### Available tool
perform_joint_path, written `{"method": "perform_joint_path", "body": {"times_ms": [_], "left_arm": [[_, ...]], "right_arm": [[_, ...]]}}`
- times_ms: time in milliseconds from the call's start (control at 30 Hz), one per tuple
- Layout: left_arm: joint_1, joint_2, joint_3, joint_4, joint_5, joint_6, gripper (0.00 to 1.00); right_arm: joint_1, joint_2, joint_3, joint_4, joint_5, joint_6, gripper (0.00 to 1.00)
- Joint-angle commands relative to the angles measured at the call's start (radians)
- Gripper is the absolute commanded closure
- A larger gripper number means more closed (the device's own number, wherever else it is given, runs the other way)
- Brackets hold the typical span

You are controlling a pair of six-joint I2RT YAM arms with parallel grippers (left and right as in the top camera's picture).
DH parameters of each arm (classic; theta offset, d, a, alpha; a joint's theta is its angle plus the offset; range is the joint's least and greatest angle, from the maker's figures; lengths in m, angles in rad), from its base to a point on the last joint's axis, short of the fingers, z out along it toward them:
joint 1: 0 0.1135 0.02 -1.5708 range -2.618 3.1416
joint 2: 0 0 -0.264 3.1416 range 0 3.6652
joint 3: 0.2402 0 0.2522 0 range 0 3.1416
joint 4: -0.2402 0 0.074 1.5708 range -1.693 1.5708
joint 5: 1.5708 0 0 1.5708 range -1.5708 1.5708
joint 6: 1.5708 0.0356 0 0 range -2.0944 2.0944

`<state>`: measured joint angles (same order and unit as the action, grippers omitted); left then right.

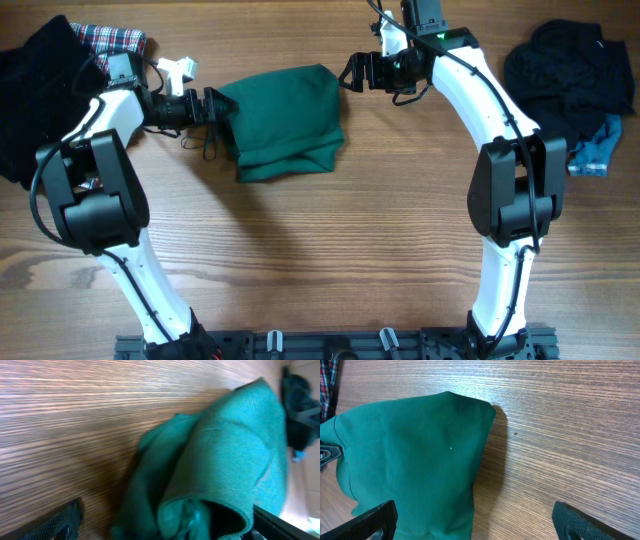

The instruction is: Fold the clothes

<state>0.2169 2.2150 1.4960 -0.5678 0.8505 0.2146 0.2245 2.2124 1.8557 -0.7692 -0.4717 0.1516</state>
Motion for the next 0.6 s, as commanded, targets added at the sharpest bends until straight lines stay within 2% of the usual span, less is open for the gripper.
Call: {"method": "perform_joint_path", "body": {"times_ms": [0,100,367,400,433,467,500,533,567], "left_arm": [[-0.023,0.062,-0.011,-0.016,0.127,-0.066,0.00],[-0.076,0.062,-0.011,-0.027,0.197,-0.084,0.00],[-0.296,0.062,-0.011,0.001,0.182,-0.129,0.00],[-0.315,0.062,-0.011,0.011,0.161,-0.152,0.05],[-0.327,0.062,-0.011,0.023,0.134,-0.178,0.22],[-0.332,0.062,-0.011,0.039,0.110,-0.203,0.64],[-0.330,0.062,-0.011,0.053,0.097,-0.233,0.83],[-0.323,0.062,-0.011,0.070,0.095,-0.262,0.96],[-0.315,0.062,-0.011,0.085,0.095,-0.288,0.96]], "right_arm": [[0.002,-0.010,-0.006,0.015,-0.024,-0.021,0.00],[0.002,-0.010,-0.006,0.024,-0.024,-0.021,0.00],[0.002,-0.010,-0.006,0.013,-0.024,-0.022,0.01],[0.002,-0.010,-0.006,0.012,-0.024,-0.022,0.01],[0.002,-0.010,-0.006,0.011,-0.024,-0.023,0.00],[0.001,-0.010,-0.006,0.007,-0.024,-0.037,0.01],[0.001,-0.010,-0.006,0.005,-0.024,-0.048,0.01],[0.000,-0.010,-0.006,0.005,-0.024,-0.048,0.01],[0.000,-0.010,-0.006,0.007,-0.024,-0.047,0.01]]}}
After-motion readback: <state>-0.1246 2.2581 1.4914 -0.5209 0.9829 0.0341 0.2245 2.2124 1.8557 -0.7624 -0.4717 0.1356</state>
